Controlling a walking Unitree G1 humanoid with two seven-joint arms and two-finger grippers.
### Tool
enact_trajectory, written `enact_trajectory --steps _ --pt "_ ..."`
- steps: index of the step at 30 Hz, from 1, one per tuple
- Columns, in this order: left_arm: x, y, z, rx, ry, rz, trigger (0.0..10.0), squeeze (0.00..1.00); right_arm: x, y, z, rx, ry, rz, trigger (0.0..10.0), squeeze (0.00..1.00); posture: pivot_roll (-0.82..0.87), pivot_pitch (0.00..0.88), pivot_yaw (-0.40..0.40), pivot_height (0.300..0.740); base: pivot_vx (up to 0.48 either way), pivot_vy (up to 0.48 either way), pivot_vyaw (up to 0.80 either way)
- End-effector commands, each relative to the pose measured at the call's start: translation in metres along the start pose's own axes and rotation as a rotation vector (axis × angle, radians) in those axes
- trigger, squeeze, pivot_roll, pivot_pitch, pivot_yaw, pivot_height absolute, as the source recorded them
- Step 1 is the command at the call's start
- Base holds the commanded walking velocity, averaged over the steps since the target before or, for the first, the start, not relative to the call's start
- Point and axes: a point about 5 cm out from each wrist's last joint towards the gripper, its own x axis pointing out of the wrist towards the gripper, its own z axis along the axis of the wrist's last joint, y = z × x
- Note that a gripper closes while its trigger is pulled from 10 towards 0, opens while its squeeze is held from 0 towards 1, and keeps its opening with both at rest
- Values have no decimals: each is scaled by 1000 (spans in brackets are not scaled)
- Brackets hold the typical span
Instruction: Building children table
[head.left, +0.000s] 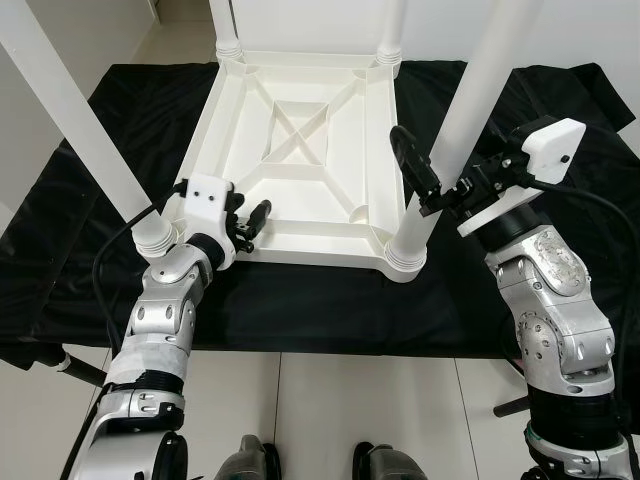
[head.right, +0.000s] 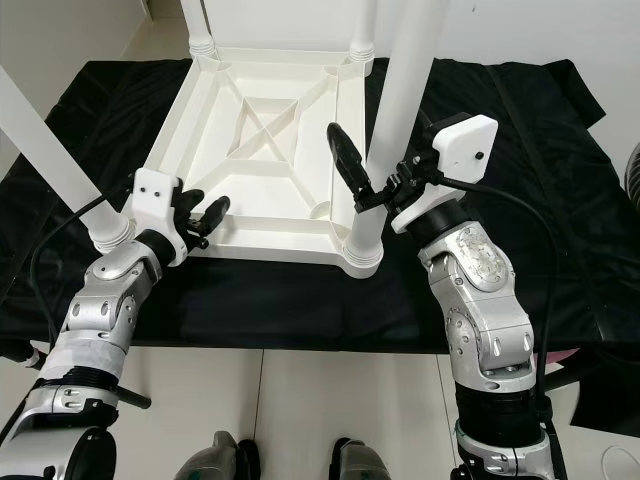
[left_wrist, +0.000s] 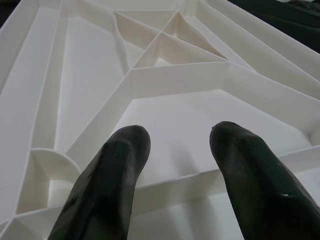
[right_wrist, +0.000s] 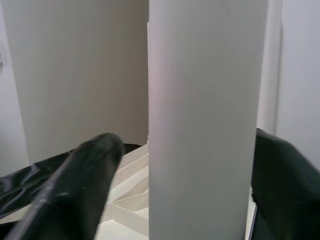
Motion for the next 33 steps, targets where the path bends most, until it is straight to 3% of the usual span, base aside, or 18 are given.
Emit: enact_trajectory --steps 1,15,16,17,19,20,27,32,33 --pt "-6 22 -5 -46 12 386 10000 0 -3 6 1 -1 13 -12 4784 0 -88 136 41 740 0 0 0" --pt "-5 24 -9 -63 18 389 10000 0 1 21 5 19 12 -13 4392 0 -94 138 40 740 0 0 0" --pt "-5 24 -10 -68 20 388 10000 0 1 22 6 13 15 -18 4157 0 -95 139 39 740 0 0 0" --pt "-5 23 -12 -70 25 388 10000 0 1 20 7 7 16 -32 2039 0 -100 131 46 740 0 0 0" --pt "-5 23 -14 -71 29 396 10000 0 1 20 7 2 17 -44 2039 0 -100 131 46 740 0 0 0" --pt "-5 22 -15 -71 38 402 10000 0 0 17 8 -8 22 -69 0 0 -103 144 49 740 0 0 0" --pt "-5 29 -13 -57 48 440 10000 0 -11 2 9 -12 14 -274 0 0 -111 171 70 740 0 0 0" --pt "-5 37 4 -13 11 460 10000 0 -27 -18 5 8 24 -526 0 0 -112 184 83 740 0 0 0" --pt "-5 37 4 -13 11 460 10000 0 -27 -18 5 8 24 -526 0 0 -112 184 83 740 0 0 0"
